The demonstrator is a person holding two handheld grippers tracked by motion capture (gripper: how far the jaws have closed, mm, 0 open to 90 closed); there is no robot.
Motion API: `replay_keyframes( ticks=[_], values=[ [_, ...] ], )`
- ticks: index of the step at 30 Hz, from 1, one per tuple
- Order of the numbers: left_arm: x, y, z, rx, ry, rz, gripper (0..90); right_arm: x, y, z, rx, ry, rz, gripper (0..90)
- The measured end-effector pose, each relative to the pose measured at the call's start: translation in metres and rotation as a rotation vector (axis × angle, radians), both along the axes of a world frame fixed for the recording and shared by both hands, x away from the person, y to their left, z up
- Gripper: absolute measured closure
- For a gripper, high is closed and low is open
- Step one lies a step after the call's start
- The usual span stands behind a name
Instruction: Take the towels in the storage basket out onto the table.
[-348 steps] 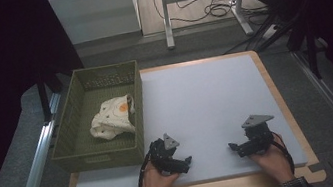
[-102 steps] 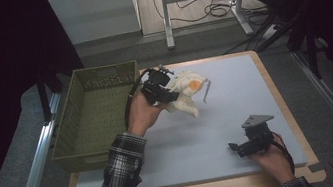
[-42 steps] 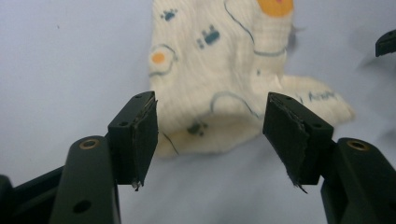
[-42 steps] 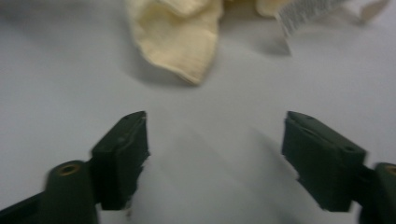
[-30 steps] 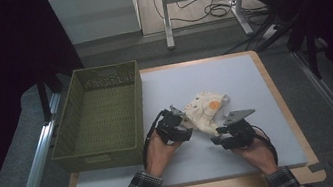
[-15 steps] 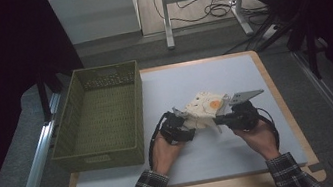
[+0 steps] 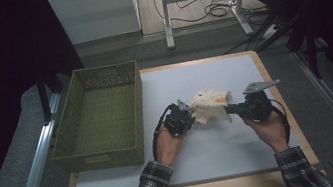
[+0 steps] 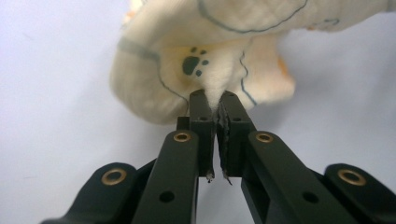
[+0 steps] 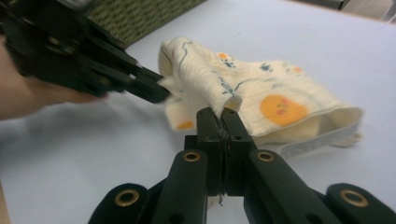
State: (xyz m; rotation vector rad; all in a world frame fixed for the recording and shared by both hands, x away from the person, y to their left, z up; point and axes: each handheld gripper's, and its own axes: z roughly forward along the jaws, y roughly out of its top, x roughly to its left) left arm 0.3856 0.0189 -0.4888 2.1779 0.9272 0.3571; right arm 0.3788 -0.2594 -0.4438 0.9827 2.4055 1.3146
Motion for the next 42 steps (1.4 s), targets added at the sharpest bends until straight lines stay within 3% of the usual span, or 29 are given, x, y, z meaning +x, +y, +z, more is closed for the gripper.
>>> replay_keyframes(
  ticks=[4,7,8,9,10,12,14,16,20,24,31,35,37,38,40,42],
  values=[
    [-0.009,0.015,0.04,-0.019,-0.039,-0.011,86.0,-0.004,-0.007,0.022,0.006,-0.039,-0.007,88.7],
    [-0.006,0.023,0.069,-0.041,-0.09,0.01,85.2,-0.001,-0.009,0.04,0.007,-0.073,-0.033,88.7],
    [0.0,0.024,0.073,-0.039,-0.071,0.016,83.0,0.003,-0.009,0.043,0.003,-0.073,-0.047,88.5],
    [0.007,0.022,0.073,-0.018,-0.041,0.034,74.1,0.008,-0.008,0.044,-0.007,-0.068,-0.063,88.0],
    [0.013,0.02,0.069,0.026,-0.044,0.069,61.8,0.014,-0.007,0.041,-0.042,-0.051,-0.08,86.0],
    [0.018,0.017,0.056,0.087,-0.028,0.104,53.8,0.025,-0.007,0.026,-0.103,-0.012,-0.117,75.3],
    [0.015,0.017,0.04,0.067,-0.012,0.1,46.3,0.027,-0.012,0.01,-0.108,0.025,-0.137,67.2],
    [0.012,0.02,0.028,0.068,0.008,0.113,41.4,0.024,-0.02,0.0,-0.102,0.027,-0.157,65.6],
    [0.002,0.028,0.017,0.03,0.035,0.12,40.4,0.017,-0.034,-0.008,-0.084,0.046,-0.167,64.3],
    [-0.008,0.031,0.012,0.028,0.049,0.109,41.1,0.013,-0.031,-0.02,-0.078,0.071,-0.132,62.5],
    [-0.003,0.026,-0.016,0.018,0.112,0.105,40.3,0.017,-0.017,-0.055,-0.097,0.135,-0.117,51.8],
    [0.008,0.026,-0.03,-0.023,0.111,0.117,48.5,0.022,-0.013,-0.068,-0.096,0.154,-0.14,51.4],
    [0.011,0.026,-0.034,-0.036,0.102,0.107,60.9,0.022,-0.008,-0.074,-0.124,0.158,-0.14,62.4],
    [0.012,0.026,-0.035,-0.045,0.098,0.097,69.1,0.021,-0.006,-0.075,-0.139,0.126,-0.146,71.4],
    [0.011,0.026,-0.035,-0.053,0.086,0.083,83.6,0.02,-0.005,-0.076,-0.122,0.138,-0.131,84.9],
    [0.009,0.026,-0.031,-0.05,0.073,0.081,87.7,0.02,-0.004,-0.077,-0.12,0.134,-0.118,87.8]
  ],
)
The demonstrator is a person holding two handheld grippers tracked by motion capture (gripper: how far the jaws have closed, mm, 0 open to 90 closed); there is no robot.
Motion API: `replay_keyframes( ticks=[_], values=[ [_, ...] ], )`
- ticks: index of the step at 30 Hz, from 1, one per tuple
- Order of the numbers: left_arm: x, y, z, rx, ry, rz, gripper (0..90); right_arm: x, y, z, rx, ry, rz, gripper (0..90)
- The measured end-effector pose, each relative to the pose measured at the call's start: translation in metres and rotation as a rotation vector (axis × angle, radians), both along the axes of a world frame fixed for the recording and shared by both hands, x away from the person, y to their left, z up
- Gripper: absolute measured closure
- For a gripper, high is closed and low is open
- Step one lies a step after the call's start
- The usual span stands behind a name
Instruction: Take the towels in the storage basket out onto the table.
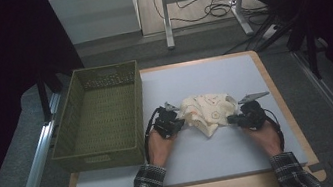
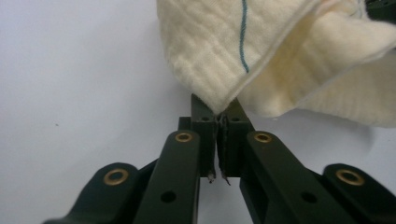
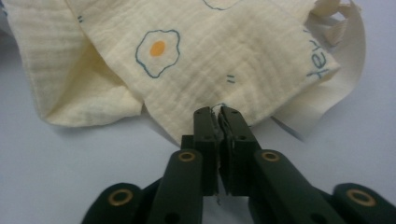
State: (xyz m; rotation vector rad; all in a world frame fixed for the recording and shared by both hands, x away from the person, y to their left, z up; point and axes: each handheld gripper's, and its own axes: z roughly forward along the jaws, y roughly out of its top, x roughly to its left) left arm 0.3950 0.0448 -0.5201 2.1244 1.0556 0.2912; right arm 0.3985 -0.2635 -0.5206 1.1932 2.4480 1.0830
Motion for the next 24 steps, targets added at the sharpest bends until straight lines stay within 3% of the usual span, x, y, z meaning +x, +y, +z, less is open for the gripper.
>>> replay_keyframes(
  ticks=[4,10,16,20,24],
  values=[
    [-0.006,0.003,0.019,0.02,-0.042,0.003,87.8,-0.004,-0.002,0.01,0.002,-0.009,0.017,88.5],
    [-0.023,0.006,0.057,0.073,-0.111,-0.009,86.8,-0.018,-0.015,0.048,0.039,-0.077,0.025,88.5],
    [-0.046,0.006,0.084,0.108,-0.148,-0.037,86.1,-0.039,-0.037,0.078,0.061,-0.125,0.029,88.5],
    [-0.064,0.005,0.092,0.107,-0.139,-0.087,85.2,-0.059,-0.051,0.088,0.073,-0.134,0.042,88.4],
    [-0.087,0.002,0.085,0.099,-0.092,-0.149,82.6,-0.078,-0.061,0.086,0.069,-0.126,0.054,88.2]
  ],
)
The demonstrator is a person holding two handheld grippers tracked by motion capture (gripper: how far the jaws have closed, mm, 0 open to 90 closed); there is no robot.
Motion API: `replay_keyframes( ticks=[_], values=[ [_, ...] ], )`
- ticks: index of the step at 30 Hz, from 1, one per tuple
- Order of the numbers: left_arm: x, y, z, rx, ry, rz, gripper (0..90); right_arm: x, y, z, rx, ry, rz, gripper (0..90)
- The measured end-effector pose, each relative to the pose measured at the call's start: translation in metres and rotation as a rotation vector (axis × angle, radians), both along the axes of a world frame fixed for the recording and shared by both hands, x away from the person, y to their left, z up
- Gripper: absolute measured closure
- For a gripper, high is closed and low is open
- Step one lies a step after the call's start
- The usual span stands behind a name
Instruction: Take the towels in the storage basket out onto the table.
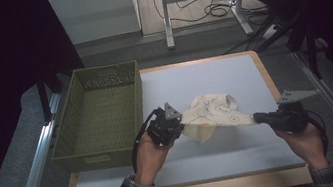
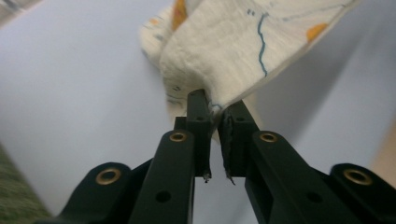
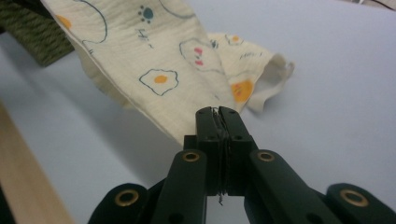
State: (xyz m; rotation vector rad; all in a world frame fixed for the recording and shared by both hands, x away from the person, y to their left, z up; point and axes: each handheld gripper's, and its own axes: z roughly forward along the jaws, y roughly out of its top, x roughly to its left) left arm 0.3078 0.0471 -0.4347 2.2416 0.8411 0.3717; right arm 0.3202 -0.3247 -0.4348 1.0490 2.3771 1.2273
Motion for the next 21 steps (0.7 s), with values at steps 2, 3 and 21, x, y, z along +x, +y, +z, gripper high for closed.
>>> replay_keyframes(
  ticks=[2,3,21],
  values=[
    [-0.012,-0.002,-0.011,-0.016,0.044,-0.036,79.8,-0.01,-0.006,-0.007,-0.012,0.012,0.003,87.9],
    [-0.017,-0.002,-0.018,-0.03,0.07,-0.049,77.4,-0.015,-0.009,-0.012,-0.019,0.024,0.001,87.7],
    [-0.023,0.009,-0.019,-0.111,0.122,-0.055,31.9,0.012,-0.013,-0.043,-0.079,0.055,-0.057,66.9]
  ],
)
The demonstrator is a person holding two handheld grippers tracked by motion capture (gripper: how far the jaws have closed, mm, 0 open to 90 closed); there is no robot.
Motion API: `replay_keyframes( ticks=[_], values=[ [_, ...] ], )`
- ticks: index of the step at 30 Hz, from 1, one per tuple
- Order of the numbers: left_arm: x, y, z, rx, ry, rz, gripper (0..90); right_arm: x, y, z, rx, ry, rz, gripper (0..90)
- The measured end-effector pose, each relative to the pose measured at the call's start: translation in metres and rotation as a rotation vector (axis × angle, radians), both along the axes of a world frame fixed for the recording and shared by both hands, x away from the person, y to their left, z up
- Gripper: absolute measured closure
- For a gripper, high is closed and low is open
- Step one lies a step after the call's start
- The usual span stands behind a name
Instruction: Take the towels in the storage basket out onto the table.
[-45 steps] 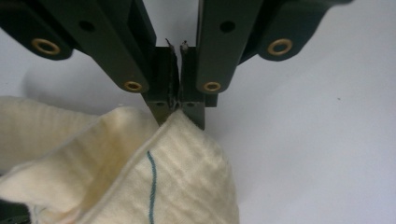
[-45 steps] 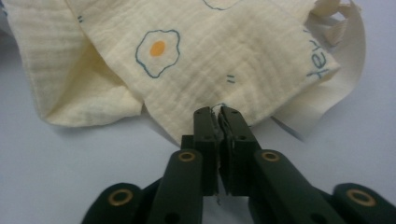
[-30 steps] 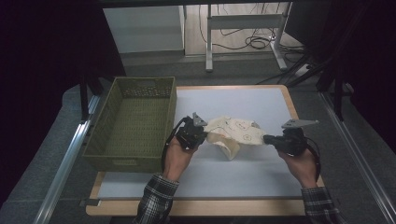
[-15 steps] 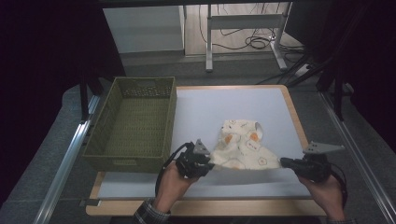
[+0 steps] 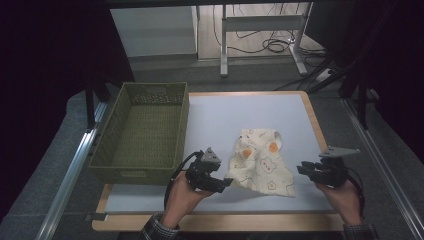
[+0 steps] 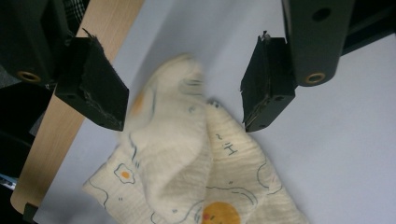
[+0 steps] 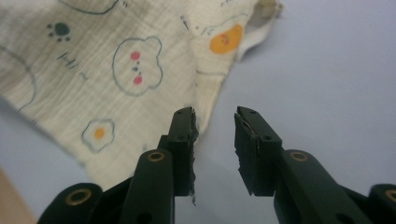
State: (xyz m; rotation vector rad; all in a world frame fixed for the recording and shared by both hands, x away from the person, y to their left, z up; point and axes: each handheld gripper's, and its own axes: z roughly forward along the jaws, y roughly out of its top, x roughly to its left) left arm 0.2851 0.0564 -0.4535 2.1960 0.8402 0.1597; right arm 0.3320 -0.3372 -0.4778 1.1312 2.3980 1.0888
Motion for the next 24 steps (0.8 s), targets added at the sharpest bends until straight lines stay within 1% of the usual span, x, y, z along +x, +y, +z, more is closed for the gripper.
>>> replay_keyframes(
  ticks=[2,4,5,7,9,11,12,15,16,17,18,19,21,23,24],
  values=[
    [-0.003,0.004,0.003,-0.001,-0.003,0.002,31.5,0.011,0.012,-0.003,-0.02,-0.008,0.013,65.7],
    [-0.007,0.011,0.007,0.007,-0.011,0.009,30.6,0.02,0.022,-0.005,-0.028,-0.012,0.018,64.7],
    [-0.007,0.014,0.008,0.003,-0.015,0.02,30.6,0.024,0.026,-0.005,-0.034,-0.014,0.02,64.3],
    [-0.005,0.016,0.01,0.001,-0.015,0.04,30.6,0.032,0.033,-0.008,-0.037,-0.015,0.016,63.6],
    [0.001,0.011,0.008,-0.001,-0.009,0.051,31.0,0.041,0.039,-0.013,-0.04,-0.004,0.009,63.5],
    [0.008,0.001,0.005,0.012,-0.012,0.063,32.2,0.049,0.045,-0.02,-0.05,0.004,-0.005,63.2],
    [0.013,-0.005,0.002,0.022,-0.016,0.068,32.6,0.052,0.048,-0.023,-0.052,0.008,-0.003,63.2],
    [0.024,-0.016,-0.005,0.006,-0.009,0.083,34.9,0.058,0.056,-0.032,-0.076,0.015,-0.007,64.3],
    [0.031,-0.022,-0.009,0.007,-0.009,0.091,35.0,0.059,0.058,-0.035,-0.088,0.013,-0.008,68.5],
    [0.035,-0.025,-0.011,0.007,-0.009,0.097,35.1,0.058,0.061,-0.039,-0.109,0.008,-0.006,75.6],
    [0.04,-0.029,-0.014,0.009,-0.01,0.101,35.1,0.057,0.061,-0.039,-0.108,-0.007,-0.015,83.6],
    [0.043,-0.031,-0.016,0.01,-0.01,0.106,35.1,0.056,0.059,-0.04,-0.088,-0.001,-0.011,88.2],
    [0.05,-0.034,-0.021,0.016,-0.012,0.117,35.1,0.054,0.055,-0.04,-0.073,0.011,-0.016,89.4],
    [0.057,-0.034,-0.022,0.019,-0.019,0.133,35.3,0.051,0.049,-0.038,-0.091,0.015,-0.027,89.5],
    [0.059,-0.034,-0.023,0.016,-0.019,0.138,35.3,0.049,0.044,-0.036,-0.111,0.012,-0.034,89.5]
  ],
)
